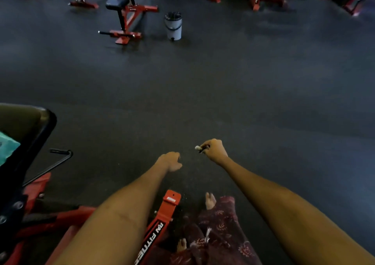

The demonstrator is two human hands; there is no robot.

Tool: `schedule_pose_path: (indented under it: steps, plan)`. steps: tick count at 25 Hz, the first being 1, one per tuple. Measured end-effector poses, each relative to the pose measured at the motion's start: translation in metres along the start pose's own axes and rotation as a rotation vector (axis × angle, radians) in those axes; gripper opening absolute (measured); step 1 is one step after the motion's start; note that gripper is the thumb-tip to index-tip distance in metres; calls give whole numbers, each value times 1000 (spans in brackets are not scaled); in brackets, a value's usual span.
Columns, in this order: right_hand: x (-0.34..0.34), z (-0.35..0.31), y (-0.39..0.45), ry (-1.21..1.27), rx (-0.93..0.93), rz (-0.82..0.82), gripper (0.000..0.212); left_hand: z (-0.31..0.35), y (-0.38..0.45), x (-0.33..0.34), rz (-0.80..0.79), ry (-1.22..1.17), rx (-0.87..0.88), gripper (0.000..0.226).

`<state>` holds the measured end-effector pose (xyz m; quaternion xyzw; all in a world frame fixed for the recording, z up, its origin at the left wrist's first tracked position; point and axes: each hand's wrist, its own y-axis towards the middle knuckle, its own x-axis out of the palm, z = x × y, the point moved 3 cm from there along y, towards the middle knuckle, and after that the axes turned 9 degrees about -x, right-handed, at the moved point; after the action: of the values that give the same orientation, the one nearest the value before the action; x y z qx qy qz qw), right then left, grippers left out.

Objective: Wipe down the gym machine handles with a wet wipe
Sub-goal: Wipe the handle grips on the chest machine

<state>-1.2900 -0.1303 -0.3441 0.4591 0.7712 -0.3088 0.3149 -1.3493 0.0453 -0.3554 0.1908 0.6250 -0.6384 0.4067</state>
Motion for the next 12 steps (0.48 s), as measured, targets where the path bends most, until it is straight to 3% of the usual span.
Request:
schedule_pose_path:
  steps: [4, 12]
  plan:
    - [-8, 11, 101, -33, -74, -110, 23, -4, 66, -43, -4, -96, -94, 45]
    - [-22, -38, 290, -95, -302, -319, 20, -38, 149, -135, 20, -465, -364, 48]
